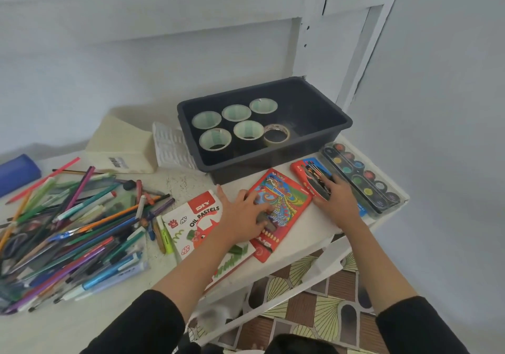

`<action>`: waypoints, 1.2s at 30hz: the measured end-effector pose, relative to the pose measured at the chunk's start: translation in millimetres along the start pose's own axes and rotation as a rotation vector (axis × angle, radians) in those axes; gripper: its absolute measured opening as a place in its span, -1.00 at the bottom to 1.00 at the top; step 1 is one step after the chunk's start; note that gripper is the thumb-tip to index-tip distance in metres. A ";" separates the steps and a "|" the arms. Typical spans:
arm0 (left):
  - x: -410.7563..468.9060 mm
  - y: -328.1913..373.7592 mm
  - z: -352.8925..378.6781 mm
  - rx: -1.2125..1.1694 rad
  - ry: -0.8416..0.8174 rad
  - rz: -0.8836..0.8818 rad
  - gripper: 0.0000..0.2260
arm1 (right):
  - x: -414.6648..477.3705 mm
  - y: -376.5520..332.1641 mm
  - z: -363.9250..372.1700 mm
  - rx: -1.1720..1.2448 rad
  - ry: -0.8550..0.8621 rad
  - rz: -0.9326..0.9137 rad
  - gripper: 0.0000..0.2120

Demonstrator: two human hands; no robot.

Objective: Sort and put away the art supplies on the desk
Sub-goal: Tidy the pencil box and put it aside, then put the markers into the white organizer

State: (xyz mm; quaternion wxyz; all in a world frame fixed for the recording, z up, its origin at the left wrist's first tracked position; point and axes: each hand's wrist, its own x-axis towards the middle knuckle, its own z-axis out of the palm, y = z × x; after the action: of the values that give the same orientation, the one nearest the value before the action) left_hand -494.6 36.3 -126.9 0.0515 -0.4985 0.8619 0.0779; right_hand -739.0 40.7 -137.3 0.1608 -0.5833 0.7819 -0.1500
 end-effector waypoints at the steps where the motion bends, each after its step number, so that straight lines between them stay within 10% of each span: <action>1: -0.2 -1.3 -0.7 0.013 -0.007 0.004 -0.63 | 0.7 -0.5 -0.6 -0.008 -0.012 -0.005 -0.37; 19: -13.5 -10.9 -3.0 -0.147 -0.025 -0.004 -0.63 | -15.3 -33.6 21.6 0.135 0.172 -0.243 -0.72; 36: -134.8 -133.4 -14.8 -0.849 0.592 -0.392 -0.80 | -90.4 -218.1 108.9 0.430 0.046 -0.635 -0.82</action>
State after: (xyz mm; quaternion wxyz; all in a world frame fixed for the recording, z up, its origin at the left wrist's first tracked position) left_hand -312.0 82.7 -100.9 -0.3849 -0.6271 0.6236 0.2640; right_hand -480.0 62.5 -136.7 0.2072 -0.7460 0.5164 -0.3659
